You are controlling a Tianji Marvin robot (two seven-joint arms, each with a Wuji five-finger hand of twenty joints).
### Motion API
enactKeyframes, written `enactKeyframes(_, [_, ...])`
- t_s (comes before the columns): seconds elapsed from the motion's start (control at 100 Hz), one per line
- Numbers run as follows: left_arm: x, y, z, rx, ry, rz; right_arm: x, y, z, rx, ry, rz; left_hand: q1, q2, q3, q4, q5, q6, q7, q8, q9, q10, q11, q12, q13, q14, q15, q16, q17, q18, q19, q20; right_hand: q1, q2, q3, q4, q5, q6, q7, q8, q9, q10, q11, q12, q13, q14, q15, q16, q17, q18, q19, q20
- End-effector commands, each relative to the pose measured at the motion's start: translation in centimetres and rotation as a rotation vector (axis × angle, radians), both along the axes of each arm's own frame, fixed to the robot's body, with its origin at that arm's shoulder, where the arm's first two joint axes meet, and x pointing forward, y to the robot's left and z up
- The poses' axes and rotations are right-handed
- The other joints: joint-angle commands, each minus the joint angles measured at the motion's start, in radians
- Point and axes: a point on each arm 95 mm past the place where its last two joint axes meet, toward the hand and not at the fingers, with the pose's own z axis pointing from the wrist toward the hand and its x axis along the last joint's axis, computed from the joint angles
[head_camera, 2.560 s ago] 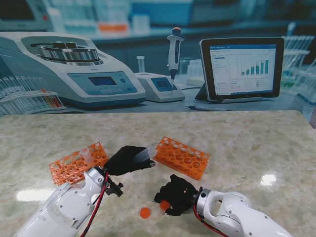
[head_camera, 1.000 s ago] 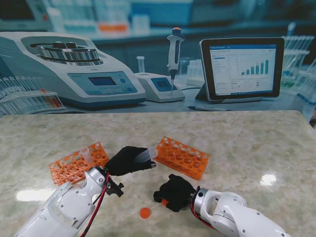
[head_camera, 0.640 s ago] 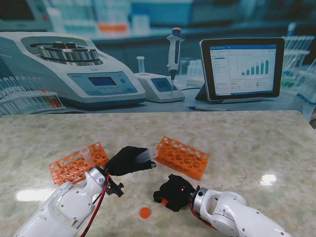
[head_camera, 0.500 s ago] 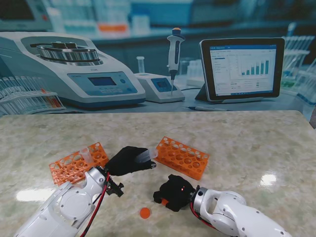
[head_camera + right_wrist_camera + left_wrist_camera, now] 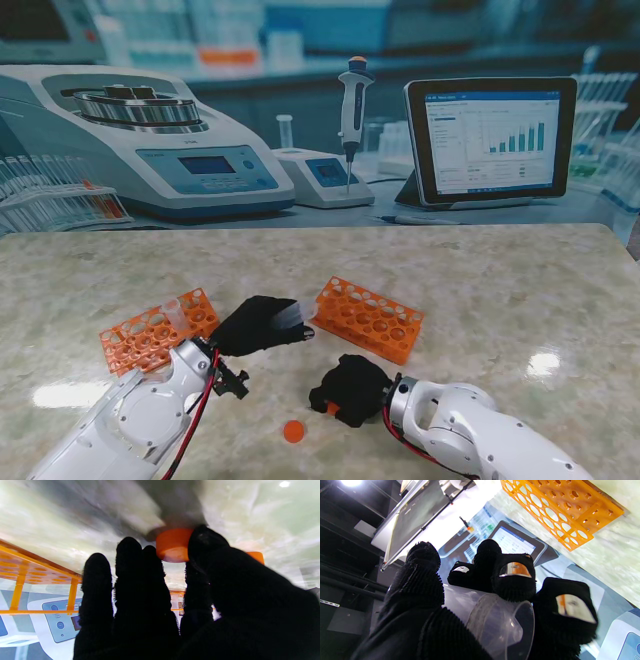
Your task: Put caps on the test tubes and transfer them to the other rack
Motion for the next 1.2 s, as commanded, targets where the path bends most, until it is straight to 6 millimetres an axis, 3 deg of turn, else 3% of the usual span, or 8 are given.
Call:
enactKeyframes(0.0, [-0.2, -0.1, 0.2, -0.003, -0.003, -0.003, -0.8, -0.6, -1.7, -0.044, 0.046, -0.002, 0.025, 0.078, 0.050, 0.020, 0.020, 0.001, 0.102, 0.065, 0.041, -0.092, 0.019, -0.006, 0.040, -0.034, 0.009, 0.006, 0.031, 0.020, 0.089, -0.033, 0.176, 0.030, 0.148, 0.042, 0.116, -0.036, 0.016, -0.001, 0.104, -0.122, 0.063, 0.015, 0.040, -0.008, 0.045, 0.016, 0.014, -0.024, 0.023, -0.008])
enactKeyframes(1.19, [-0.4, 0.0, 0.3, -0.008, -0.008, 0.001, -0.6, -0.6, -0.6, -0.014, 0.057, 0.015, 0.024, 0.079, 0.049, 0.019, 0.020, 0.001, 0.102, 0.065, 0.041, -0.093, 0.018, -0.007, 0.040, -0.034, 0.008, 0.006, 0.031, 0.021, 0.089, -0.033, 0.204, 0.023, 0.199, 0.044, 0.180, -0.032, -0.018, 0.055, 0.145, -0.129, 0.079, 0.020, 0.077, -0.013, 0.049, 0.016, 0.047, -0.020, 0.019, -0.015])
